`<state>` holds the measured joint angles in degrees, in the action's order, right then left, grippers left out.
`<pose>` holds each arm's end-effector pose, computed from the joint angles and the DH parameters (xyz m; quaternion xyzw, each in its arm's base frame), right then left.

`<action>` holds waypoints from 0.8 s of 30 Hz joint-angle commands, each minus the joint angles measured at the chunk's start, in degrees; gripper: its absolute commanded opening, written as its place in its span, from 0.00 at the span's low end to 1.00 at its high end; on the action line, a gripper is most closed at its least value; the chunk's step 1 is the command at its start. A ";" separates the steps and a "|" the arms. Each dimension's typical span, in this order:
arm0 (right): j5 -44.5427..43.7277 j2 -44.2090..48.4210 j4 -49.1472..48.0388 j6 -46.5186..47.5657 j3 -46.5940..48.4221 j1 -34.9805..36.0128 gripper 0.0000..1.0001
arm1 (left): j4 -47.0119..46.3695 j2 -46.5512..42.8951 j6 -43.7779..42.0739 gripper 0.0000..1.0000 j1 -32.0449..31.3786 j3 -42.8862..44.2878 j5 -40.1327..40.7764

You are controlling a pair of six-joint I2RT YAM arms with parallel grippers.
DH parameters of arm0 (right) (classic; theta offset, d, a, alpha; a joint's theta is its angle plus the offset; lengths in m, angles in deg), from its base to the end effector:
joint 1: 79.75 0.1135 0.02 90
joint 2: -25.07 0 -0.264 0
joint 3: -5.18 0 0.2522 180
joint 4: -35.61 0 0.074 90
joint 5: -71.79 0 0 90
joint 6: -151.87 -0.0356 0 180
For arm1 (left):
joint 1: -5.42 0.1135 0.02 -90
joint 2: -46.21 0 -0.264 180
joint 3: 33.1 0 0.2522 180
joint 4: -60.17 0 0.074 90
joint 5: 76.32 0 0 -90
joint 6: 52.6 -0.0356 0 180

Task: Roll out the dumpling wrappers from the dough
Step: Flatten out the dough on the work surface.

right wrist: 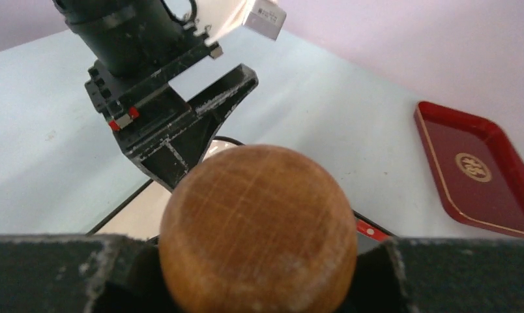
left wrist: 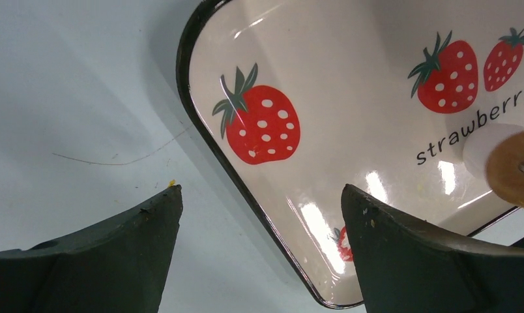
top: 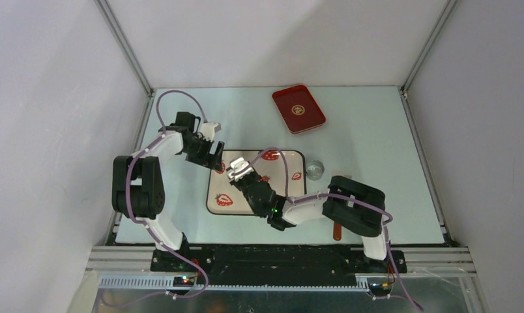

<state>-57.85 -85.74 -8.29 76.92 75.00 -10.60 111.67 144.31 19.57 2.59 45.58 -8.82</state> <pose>0.1655 0.3708 0.2000 -0.2522 0.6457 0.1021 0.7135 0.3289 -0.0299 0.1900 0.2052 0.9457 -0.1695 0.1863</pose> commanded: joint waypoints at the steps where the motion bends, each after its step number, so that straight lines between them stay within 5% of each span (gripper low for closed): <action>1: -11.94 3.74 -14.77 7.14 1.45 1.06 0.00 | -1.75 0.07 0.75 0.95 0.02 -0.47 0.21; 24: -3.46 11.60 7.39 -13.11 -4.91 -2.34 0.00 | -2.90 3.38 2.02 0.88 0.04 -0.61 1.14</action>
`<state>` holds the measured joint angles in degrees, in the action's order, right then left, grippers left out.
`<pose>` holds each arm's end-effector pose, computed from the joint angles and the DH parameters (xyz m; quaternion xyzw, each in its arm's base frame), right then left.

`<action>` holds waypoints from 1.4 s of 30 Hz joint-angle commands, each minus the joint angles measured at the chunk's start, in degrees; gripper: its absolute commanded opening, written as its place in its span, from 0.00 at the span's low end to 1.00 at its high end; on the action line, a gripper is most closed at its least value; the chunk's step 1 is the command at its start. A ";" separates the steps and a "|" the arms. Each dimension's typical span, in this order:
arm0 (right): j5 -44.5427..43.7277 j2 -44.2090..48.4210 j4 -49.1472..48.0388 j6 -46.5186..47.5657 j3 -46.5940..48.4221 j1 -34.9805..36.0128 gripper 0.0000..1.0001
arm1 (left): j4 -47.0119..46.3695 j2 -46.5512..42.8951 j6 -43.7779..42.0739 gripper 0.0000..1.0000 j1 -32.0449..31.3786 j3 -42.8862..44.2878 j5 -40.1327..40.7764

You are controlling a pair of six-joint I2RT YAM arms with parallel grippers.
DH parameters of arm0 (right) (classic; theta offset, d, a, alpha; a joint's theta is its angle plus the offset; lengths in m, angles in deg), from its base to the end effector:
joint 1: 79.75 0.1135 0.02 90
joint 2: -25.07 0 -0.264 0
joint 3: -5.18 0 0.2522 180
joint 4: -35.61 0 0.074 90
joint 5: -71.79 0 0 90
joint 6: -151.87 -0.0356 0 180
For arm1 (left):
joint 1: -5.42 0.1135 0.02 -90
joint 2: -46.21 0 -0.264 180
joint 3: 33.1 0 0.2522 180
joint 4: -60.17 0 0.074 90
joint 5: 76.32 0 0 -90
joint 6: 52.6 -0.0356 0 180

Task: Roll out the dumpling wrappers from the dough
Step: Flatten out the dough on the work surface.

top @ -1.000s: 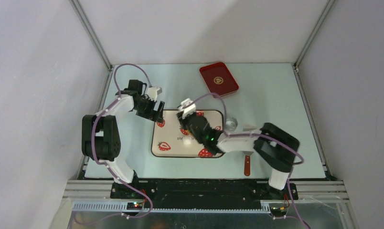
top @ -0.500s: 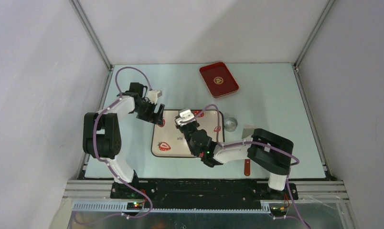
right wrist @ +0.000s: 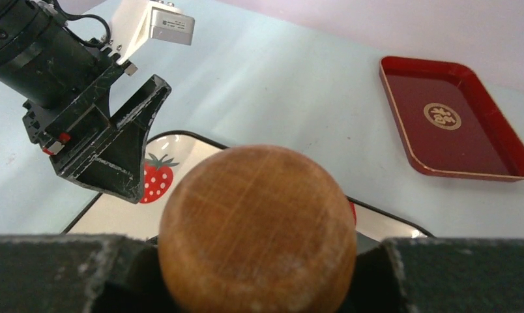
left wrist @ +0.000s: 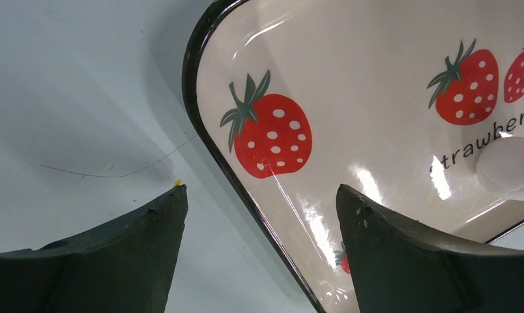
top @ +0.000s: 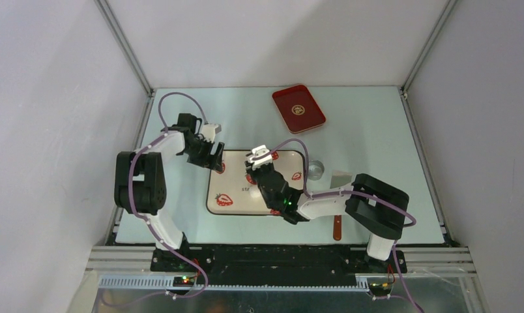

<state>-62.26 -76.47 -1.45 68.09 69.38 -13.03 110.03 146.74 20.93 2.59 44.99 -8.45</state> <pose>0.1701 0.3328 0.2187 -0.1779 0.6857 0.0998 0.6988 0.3328 -0.0299 0.1749 0.1917 0.9511 -0.1704 0.1724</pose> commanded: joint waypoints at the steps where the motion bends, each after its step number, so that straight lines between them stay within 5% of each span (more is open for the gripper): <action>1: 0.84 2.10 0.51 -4.52 0.85 0.26 0.00 | -1.28 1.02 0.72 0.88 -0.02 0.00 0.84; 15: -0.51 -3.55 -1.72 -5.76 2.29 2.33 0.00 | -1.31 1.85 1.43 0.69 -2.68 1.06 3.57; 27: -2.10 -5.43 -13.89 4.38 2.50 4.41 0.00 | -1.37 2.21 1.96 0.19 -3.23 1.65 4.72; 33: -2.85 -5.18 -16.21 7.18 2.54 6.06 0.00 | -1.30 2.32 2.14 0.04 -3.26 1.80 4.97; 42: 0.64 -3.92 -3.56 -0.98 1.10 5.88 0.00 | -1.37 2.31 2.21 0.00 -3.26 1.76 5.05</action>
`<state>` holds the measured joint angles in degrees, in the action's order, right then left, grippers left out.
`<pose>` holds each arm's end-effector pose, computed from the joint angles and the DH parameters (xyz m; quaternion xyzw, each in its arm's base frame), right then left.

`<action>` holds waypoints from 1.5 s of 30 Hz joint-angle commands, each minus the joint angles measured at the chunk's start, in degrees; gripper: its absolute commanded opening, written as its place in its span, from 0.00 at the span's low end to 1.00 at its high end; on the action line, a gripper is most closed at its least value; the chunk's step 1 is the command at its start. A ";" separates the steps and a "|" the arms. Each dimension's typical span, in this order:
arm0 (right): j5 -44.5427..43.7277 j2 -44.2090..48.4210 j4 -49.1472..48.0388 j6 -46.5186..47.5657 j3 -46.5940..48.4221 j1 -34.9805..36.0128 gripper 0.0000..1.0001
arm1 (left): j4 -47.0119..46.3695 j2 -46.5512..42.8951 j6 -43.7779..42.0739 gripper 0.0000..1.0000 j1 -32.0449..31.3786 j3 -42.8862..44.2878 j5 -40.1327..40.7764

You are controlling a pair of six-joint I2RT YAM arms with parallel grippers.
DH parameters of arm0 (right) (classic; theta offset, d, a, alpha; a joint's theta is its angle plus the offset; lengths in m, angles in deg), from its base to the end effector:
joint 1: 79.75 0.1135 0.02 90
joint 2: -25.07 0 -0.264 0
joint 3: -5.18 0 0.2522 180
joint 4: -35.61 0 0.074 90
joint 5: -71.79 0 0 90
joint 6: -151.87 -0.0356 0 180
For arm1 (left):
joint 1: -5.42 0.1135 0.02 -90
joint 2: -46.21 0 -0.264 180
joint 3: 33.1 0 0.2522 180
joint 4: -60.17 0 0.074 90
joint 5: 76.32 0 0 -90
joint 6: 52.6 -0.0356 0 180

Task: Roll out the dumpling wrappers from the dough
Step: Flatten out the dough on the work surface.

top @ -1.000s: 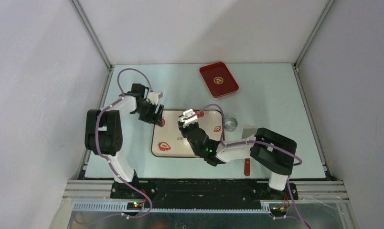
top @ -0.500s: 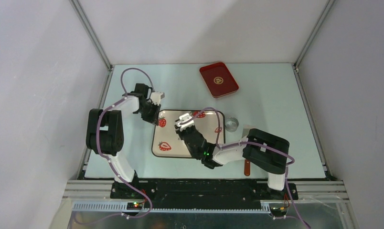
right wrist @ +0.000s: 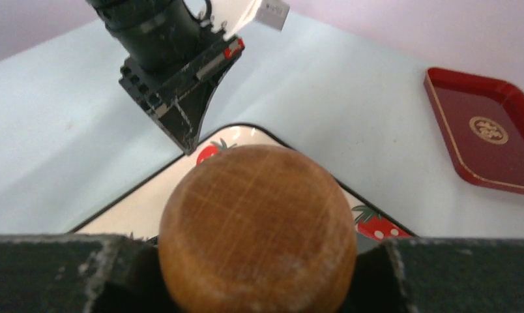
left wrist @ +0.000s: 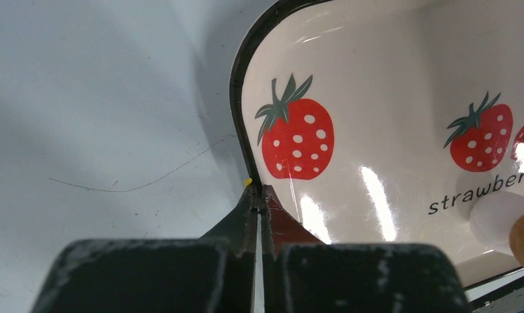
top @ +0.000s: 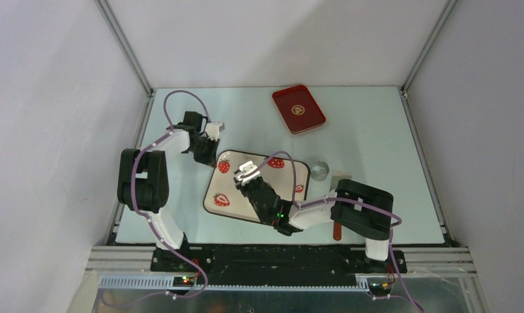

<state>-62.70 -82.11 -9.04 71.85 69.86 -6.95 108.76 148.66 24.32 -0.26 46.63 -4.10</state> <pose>0.1372 0.3587 0.1991 -0.2200 0.6620 0.1233 0.7058 0.3414 -0.0449 0.1717 0.1836 0.9578 -0.1418 0.1699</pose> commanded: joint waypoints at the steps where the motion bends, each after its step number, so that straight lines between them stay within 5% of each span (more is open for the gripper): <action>1: 1.43 1.56 5.57 -5.29 0.60 -0.33 0.00 | -0.09 0.42 -1.16 0.00 -0.45 0.16 0.71; 26: 0.63 1.81 -3.45 10.77 3.56 5.90 0.00 | -0.05 0.31 -0.73 0.00 -0.75 0.14 1.70; 45: 11.32 -1.03 17.92 -6.11 3.89 -2.31 0.00 | -0.02 0.34 -0.86 0.00 -0.83 0.07 1.63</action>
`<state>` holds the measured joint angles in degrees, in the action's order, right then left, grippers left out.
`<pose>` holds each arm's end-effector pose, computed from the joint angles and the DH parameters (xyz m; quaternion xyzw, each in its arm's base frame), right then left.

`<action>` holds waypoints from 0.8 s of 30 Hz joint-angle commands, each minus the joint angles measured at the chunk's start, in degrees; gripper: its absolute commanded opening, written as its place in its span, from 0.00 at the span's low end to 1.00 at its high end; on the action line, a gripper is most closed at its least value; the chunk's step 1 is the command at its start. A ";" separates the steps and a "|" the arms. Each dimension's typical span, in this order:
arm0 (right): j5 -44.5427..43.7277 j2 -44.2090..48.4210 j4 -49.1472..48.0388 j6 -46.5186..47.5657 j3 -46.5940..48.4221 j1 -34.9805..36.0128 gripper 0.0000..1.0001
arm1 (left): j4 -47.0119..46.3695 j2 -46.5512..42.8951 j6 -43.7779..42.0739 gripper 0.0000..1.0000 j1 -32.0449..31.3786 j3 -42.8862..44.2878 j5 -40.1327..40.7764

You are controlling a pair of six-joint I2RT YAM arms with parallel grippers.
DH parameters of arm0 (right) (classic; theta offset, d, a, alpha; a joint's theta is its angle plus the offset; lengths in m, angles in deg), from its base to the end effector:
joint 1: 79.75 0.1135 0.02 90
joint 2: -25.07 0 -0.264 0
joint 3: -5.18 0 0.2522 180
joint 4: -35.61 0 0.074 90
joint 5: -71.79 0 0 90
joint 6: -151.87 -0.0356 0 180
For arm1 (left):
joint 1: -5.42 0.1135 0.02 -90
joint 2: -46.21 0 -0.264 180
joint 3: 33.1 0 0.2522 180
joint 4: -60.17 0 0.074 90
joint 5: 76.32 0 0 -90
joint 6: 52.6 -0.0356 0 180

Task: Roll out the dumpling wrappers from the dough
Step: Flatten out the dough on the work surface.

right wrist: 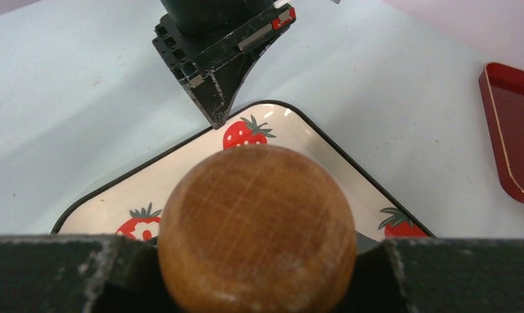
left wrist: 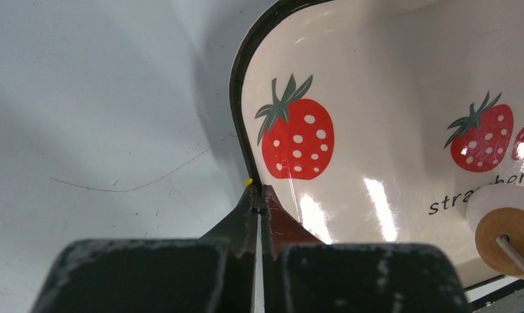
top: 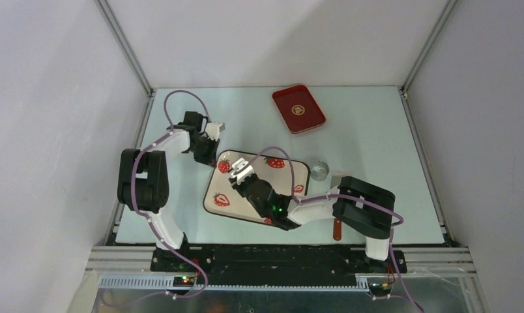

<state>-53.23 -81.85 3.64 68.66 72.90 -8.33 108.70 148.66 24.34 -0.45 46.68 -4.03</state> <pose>0.1451 0.3675 0.1937 -0.2970 0.6807 0.1463 0.6535 0.3415 -0.0460 0.1719 0.1851 0.9574 -0.1414 0.1706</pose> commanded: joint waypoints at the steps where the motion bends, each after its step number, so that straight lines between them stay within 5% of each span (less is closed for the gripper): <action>1: 1.97 -1.70 5.54 -3.36 0.91 -1.15 0.00 | 0.09 0.30 -0.95 0.00 -0.61 -0.04 1.55; 24: 0.16 -2.61 14.13 -8.23 4.01 -7.04 0.00 | 0.05 0.14 -0.80 0.00 -0.61 -0.10 0.77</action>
<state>-50.92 -83.20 12.99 61.45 76.85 -12.96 108.72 148.66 24.34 -0.47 46.65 -4.05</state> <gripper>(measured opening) 0.359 0.006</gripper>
